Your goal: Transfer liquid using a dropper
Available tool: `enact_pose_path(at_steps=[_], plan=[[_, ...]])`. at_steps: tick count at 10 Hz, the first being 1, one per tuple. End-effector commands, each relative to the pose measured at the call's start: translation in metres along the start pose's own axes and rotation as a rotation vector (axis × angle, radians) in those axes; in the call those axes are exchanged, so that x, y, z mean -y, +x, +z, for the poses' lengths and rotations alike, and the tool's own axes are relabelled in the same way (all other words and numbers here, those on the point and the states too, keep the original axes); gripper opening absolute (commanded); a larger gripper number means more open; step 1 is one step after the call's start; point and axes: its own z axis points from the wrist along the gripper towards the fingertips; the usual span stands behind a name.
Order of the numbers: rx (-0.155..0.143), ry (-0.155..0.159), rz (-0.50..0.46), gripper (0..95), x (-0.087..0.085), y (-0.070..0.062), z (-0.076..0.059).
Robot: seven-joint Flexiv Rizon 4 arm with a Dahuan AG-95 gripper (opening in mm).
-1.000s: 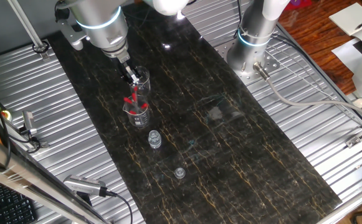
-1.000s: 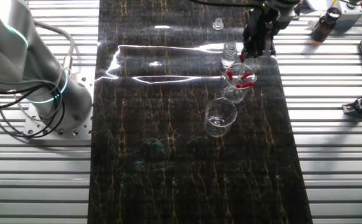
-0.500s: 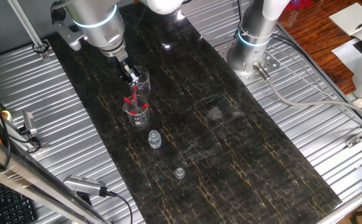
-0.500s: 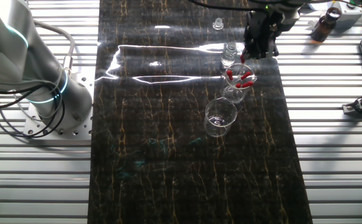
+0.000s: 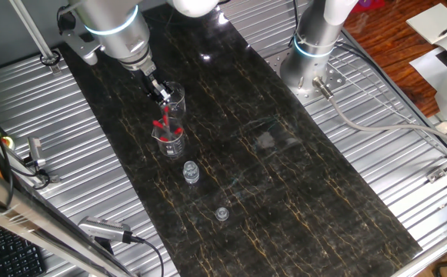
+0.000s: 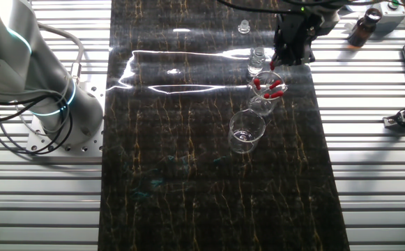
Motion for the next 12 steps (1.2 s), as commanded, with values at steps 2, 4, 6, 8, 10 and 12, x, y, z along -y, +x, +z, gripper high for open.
enact_pose_path(at_steps=[2, 4, 6, 8, 10, 12], plan=[[-0.021, -0.013, 0.004, 0.0, -0.001, 0.000, 0.000], [-0.033, -0.022, 0.002, 0.0, -0.001, 0.000, 0.000], [-0.047, -0.027, 0.005, 0.0, -0.001, 0.000, 0.000], [-0.063, -0.032, 0.021, 0.0, -0.017, 0.000, -0.013], [-0.075, -0.033, 0.048, 0.0, -0.034, -0.003, -0.021], [-0.079, -0.029, 0.059, 0.0, -0.046, -0.004, -0.027]])
